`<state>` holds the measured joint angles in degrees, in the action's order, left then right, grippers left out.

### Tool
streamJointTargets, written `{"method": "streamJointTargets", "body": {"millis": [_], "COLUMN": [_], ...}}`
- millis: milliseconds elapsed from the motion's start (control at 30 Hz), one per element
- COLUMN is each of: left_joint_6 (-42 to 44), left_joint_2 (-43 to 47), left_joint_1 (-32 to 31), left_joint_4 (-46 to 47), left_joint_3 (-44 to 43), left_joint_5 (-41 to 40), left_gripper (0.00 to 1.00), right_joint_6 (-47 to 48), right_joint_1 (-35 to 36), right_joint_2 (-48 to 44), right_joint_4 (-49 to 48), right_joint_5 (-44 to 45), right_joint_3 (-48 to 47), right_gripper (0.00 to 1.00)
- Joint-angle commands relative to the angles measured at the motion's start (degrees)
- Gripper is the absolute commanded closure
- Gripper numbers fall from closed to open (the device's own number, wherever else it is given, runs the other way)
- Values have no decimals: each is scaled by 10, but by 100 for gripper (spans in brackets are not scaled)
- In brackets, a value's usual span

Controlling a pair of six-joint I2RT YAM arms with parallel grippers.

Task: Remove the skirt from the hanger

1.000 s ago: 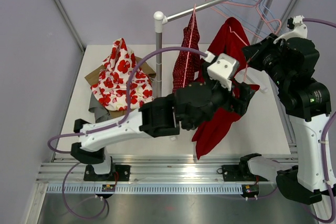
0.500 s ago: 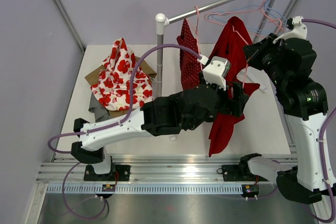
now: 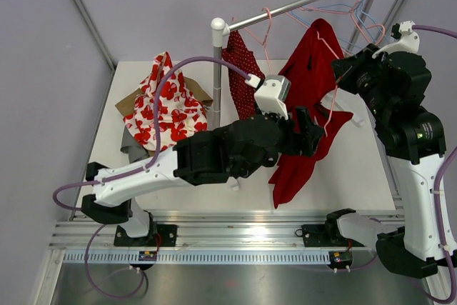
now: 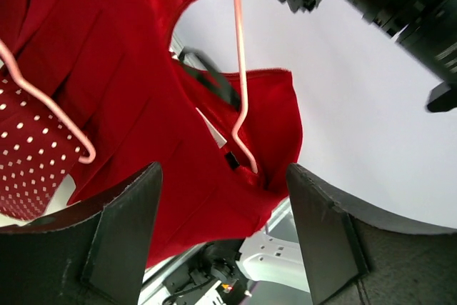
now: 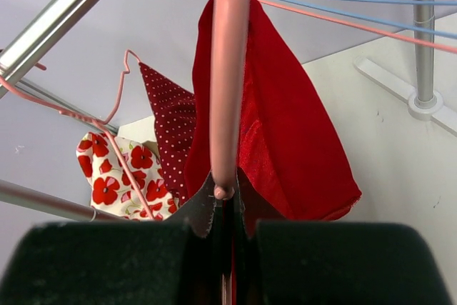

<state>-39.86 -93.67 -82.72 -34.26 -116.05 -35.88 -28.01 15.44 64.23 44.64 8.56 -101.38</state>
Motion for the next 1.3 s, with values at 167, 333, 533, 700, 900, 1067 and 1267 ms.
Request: {"method": "streamJointTargets", "body": {"millis": [167, 333, 533, 700, 900, 1067, 1267], "left_joint_6": [-39, -35, -37, -33, -26, -19, 27], "left_joint_2": [23, 2, -32, -48, -60, -74, -171], "left_joint_1": [2, 5, 12, 16, 16, 15, -13], "left_joint_4": [11, 17, 22, 31, 43, 44, -12], "left_joint_3": [6, -9, -34, -41, -53, -82, -251], "left_joint_5": [-24, -4, 22, 41, 61, 79, 113], "left_gripper": [24, 24, 28, 49, 100, 100, 100], "right_joint_6": [-7, -9, -19, -21, -36, -67, -78], "right_joint_1": [3, 3, 2, 3, 2, 2, 3], "right_joint_2": [-19, -24, -32, -40, -53, -87, -69], "right_joint_4": [-89, -89, -93, -97, -101, -125, -157], "right_joint_5": [12, 9, 8, 10, 32, 79, 117], "right_joint_3": [-3, 2, 13, 14, 40, 109, 160], "right_gripper": [100, 100, 100, 100, 100, 100, 100]}}
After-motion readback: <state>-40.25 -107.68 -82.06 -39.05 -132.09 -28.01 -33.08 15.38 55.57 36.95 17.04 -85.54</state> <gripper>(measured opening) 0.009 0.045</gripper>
